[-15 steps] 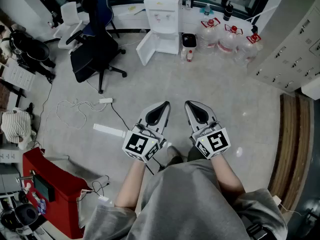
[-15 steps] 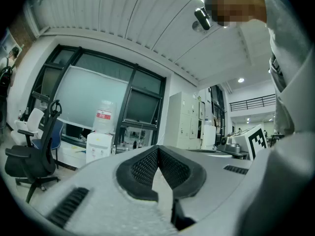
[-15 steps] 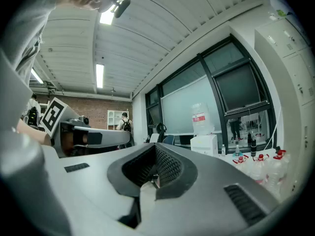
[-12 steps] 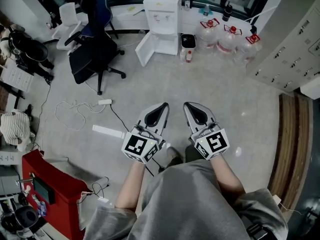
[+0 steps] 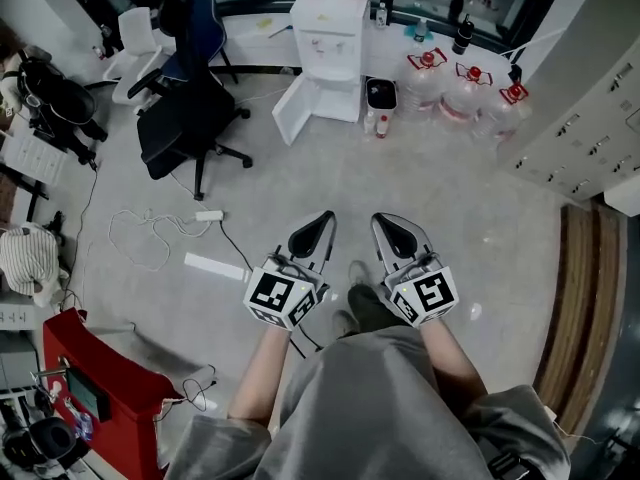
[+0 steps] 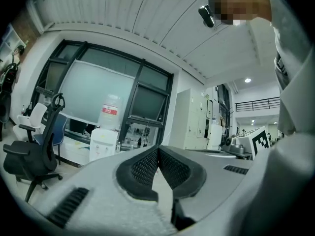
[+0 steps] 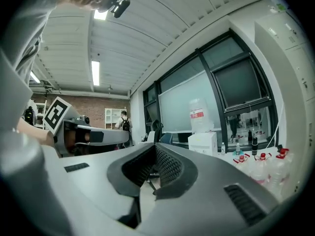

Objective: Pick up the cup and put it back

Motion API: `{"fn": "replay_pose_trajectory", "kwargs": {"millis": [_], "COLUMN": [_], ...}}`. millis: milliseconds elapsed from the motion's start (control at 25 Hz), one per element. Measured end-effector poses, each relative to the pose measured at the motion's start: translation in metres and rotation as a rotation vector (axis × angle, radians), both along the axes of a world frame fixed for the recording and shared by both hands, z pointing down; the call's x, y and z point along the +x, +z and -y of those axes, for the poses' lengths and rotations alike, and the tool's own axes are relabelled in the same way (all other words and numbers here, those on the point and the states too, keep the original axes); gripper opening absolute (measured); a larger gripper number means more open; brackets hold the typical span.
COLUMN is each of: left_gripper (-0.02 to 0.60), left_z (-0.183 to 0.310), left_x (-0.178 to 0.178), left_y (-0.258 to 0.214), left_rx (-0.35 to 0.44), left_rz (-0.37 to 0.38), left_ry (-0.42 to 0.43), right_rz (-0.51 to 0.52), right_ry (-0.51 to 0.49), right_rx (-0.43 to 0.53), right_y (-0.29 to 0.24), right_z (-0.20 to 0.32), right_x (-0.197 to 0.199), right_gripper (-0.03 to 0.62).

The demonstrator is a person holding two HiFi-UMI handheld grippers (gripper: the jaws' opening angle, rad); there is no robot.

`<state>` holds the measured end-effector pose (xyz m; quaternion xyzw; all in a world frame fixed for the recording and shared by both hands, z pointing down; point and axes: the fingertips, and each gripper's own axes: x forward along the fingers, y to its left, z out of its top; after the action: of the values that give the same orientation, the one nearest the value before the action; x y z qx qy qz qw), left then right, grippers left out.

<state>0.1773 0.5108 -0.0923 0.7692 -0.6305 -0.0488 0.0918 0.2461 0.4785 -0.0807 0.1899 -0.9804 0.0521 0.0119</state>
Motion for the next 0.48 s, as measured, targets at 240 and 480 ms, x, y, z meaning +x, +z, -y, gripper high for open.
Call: {"fn": "replay_pose_trajectory", "kwargs": {"millis": [240,480], "left_gripper": [0.009,0.009], "left_z": [0.067,0.128], "left_x": [-0.02,-0.038], "left_y": [0.004,0.012], "left_rx": [-0.024,-0.071], "left_rz": [0.018,0.035], "left_ry": [-0.003,-0.019], "right_rz": [0.01,0.021], "right_ry": [0.008,0.019], "right_rx": [-0.008,-0.039], "right_y": [0.006,0.012], "right_z": [0.063,0.121], "right_x": [-0.02,-0.033], "right_gripper": [0.011,0.011]}}
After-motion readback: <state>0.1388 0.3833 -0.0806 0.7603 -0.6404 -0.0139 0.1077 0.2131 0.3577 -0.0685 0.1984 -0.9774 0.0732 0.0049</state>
